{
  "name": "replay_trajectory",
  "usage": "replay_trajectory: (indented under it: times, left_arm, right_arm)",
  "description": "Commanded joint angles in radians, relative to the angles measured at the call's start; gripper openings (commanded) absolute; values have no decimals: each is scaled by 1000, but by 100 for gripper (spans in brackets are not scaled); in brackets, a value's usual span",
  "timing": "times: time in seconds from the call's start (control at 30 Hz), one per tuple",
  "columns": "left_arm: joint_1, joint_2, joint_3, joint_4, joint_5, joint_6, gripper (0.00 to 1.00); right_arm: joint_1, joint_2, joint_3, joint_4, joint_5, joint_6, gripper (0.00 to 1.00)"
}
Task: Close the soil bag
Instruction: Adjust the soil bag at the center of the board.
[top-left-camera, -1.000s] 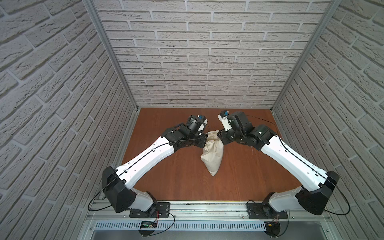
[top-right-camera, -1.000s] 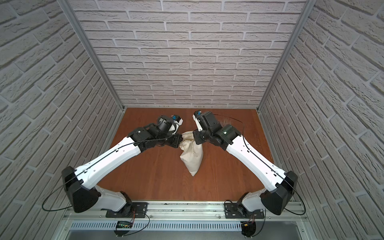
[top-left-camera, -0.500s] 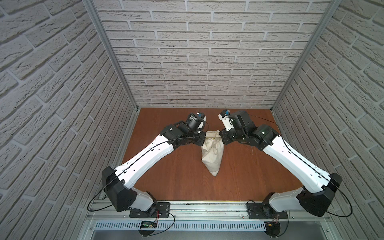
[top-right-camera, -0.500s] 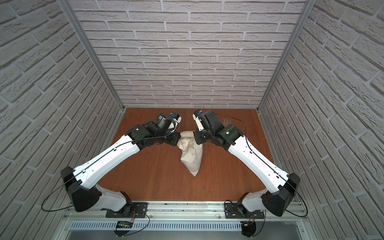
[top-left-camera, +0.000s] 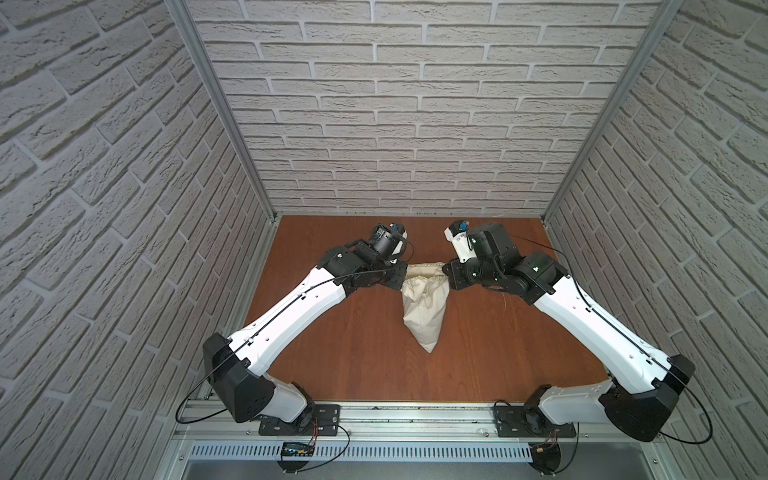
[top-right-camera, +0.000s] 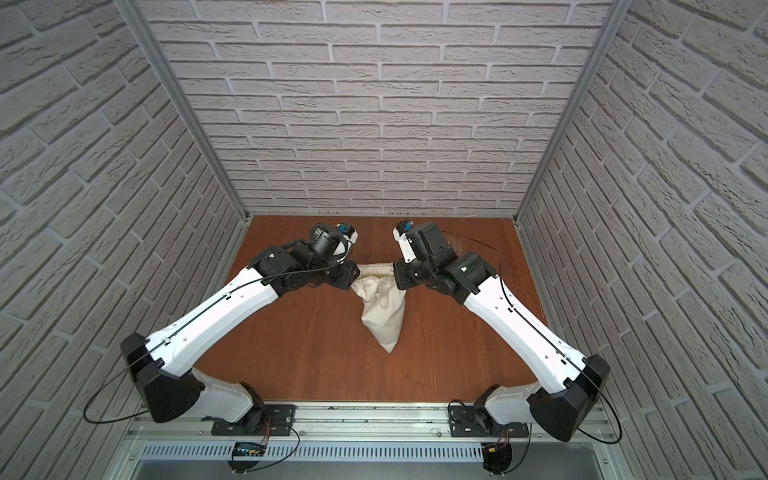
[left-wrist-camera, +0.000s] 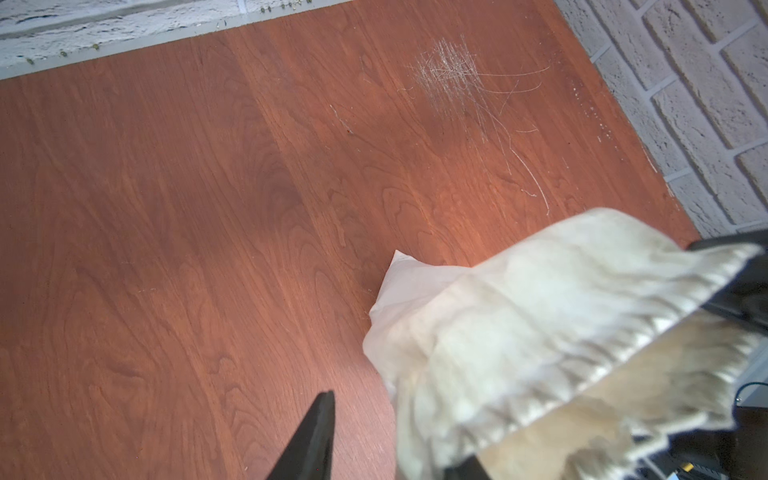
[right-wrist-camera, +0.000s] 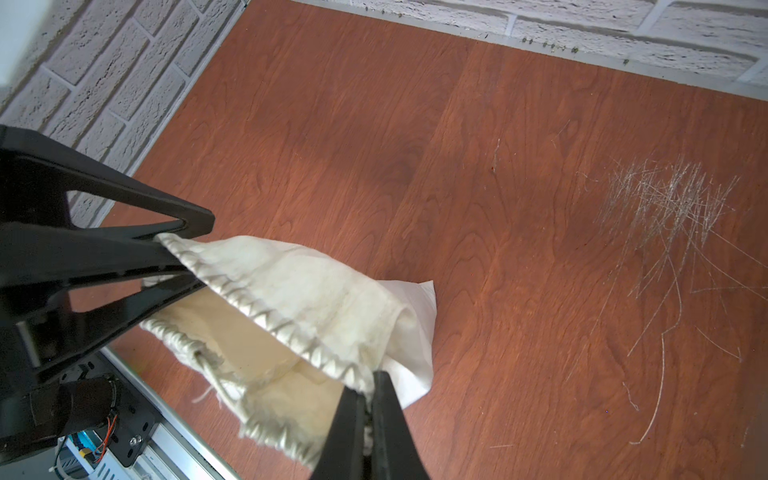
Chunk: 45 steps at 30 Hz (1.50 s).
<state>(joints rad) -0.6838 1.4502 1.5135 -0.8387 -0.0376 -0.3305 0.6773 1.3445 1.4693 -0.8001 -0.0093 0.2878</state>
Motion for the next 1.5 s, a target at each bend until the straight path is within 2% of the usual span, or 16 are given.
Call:
replay_trajectory:
  times: [0.0, 0.1, 0.3, 0.4, 0.63, 0.87, 0.97, 1.1, 1.2, 1.33, 1.47]
  left_arm:
    - [35, -6, 21, -75, -67, 12, 38]
    - [39, -3, 13, -63, -50, 15, 36]
    - [41, 4, 18, -47, -29, 18, 8]
    - [44, 11, 51, -62, -33, 29, 0]
    - [54, 2, 123, -118, -45, 56, 0]
    - [46, -13, 54, -35, 32, 33, 0]
    - [18, 5, 57, -20, 40, 34, 0]
    - [-19, 23, 93, -25, 25, 41, 0]
    - [-34, 29, 117, -25, 21, 42, 0]
    - [-47, 33, 141, -28, 18, 42, 1]
    - [-59, 38, 153, -29, 13, 42, 1]
  right_arm:
    - [-41, -51, 10, -20, 61, 5, 3]
    - [-53, -49, 16, -20, 36, 5, 3]
    - [-59, -37, 24, -17, 7, 8, 3]
    - [-62, -31, 36, -23, 1, 6, 3]
    - [-101, -42, 85, -60, 10, -9, 3]
    - [-121, 0, 39, -53, -110, 10, 4]
    - [-120, 17, 34, -56, -151, 12, 15]
    - [-117, 30, 51, -69, -172, -4, 38]
    - [-115, 42, 77, -93, -173, -14, 50]
    - [-109, 50, 89, -103, -173, -16, 57]
    - [-94, 62, 96, -117, -168, -16, 58]
